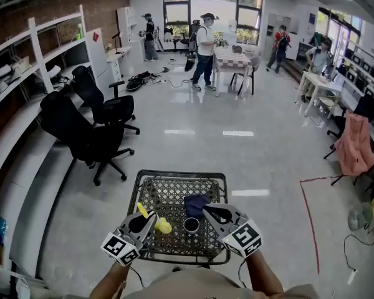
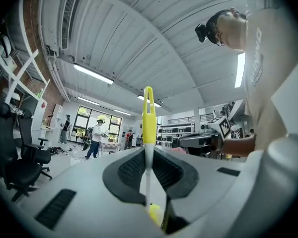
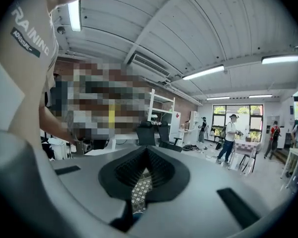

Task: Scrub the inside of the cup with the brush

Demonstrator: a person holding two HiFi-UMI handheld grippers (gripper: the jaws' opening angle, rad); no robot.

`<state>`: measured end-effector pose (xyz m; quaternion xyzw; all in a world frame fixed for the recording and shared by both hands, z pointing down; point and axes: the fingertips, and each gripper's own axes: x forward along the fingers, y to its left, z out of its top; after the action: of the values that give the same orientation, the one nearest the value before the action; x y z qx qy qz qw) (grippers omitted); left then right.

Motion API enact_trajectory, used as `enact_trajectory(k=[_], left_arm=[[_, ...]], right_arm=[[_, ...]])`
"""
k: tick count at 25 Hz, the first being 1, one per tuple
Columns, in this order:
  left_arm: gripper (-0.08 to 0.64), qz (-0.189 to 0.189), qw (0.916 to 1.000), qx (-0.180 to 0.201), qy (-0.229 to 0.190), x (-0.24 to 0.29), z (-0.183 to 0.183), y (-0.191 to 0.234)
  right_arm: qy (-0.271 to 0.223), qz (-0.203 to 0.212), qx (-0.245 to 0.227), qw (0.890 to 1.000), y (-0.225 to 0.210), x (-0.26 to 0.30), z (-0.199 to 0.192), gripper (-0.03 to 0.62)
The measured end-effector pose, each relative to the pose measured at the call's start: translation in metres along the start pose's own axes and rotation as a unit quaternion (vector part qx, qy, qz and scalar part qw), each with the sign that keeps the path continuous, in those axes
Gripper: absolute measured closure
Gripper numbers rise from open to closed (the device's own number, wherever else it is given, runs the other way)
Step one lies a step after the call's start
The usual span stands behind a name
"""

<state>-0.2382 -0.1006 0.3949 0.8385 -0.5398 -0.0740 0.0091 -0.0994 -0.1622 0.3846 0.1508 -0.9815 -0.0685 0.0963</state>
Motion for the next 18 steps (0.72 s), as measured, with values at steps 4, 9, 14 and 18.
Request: enact_trajectory(k=[4, 9, 14, 18], left_arm=[[0.517, -0.010, 0.9998, 0.013, -0.010, 0.012, 0.011, 0.007], [0.517, -0.021, 0.9995, 0.021, -0.005, 0.024, 0.015, 0.007], [0.517, -0.033, 0.9991, 0.027, -0.005, 0.033, 0.011, 0.003], [0.517, -0.027, 0.9992, 0.028, -0.009, 0.033, 0.011, 0.004]], right_arm=[[-0.005, -0.026, -0.013, 1.000, -0.020, -0.003, 0.009, 0.575], [0.001, -0.045, -0.016, 0.999, -0.036, -0.012, 0.011, 0.575], [-0.004, -0.048, -0.019, 0.999, -0.042, -0.009, 0.006, 0.575], [-0.012, -0.044, -0.021, 0.999, -0.040, 0.000, 0.006, 0.575]])
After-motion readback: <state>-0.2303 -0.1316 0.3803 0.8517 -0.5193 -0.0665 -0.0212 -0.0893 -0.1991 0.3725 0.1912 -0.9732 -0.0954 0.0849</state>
